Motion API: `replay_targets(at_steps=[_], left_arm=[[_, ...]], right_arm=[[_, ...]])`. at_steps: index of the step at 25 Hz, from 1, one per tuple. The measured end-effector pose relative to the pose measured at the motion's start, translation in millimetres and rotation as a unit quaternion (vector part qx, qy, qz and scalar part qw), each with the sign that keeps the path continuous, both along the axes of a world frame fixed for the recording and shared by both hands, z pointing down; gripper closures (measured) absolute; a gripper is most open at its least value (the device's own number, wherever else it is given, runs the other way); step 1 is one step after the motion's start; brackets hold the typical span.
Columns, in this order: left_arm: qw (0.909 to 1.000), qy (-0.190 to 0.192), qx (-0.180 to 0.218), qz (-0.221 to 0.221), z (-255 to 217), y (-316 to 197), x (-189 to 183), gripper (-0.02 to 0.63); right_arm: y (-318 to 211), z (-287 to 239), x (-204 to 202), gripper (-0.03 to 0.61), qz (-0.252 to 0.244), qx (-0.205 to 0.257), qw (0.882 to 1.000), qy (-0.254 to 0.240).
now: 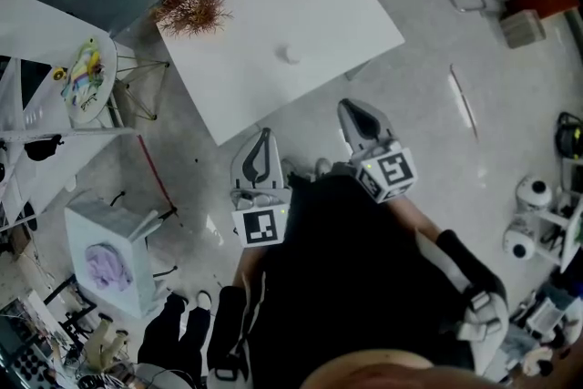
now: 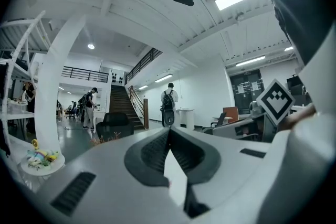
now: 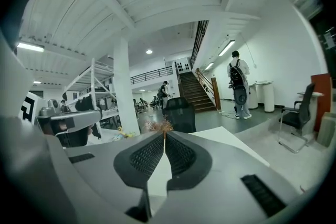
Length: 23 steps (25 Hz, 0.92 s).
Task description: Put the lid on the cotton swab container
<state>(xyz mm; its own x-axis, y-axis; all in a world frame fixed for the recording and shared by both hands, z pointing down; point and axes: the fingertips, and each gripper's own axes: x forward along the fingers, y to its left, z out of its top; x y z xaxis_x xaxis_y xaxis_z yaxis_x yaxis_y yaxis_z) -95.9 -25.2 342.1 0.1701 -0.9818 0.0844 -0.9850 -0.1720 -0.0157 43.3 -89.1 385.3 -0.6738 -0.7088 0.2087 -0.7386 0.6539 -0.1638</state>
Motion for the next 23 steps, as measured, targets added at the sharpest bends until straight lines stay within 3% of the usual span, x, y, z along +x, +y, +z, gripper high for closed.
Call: replay_targets(at_steps=[23], left_arm=[[0.9999, 0.006, 0.003, 0.014, -1.5, 7.5, -9.5, 0.607]], right_arm=[[10.9, -4.1, -14.6, 0.565, -0.002, 0.004, 1.000, 0.003]])
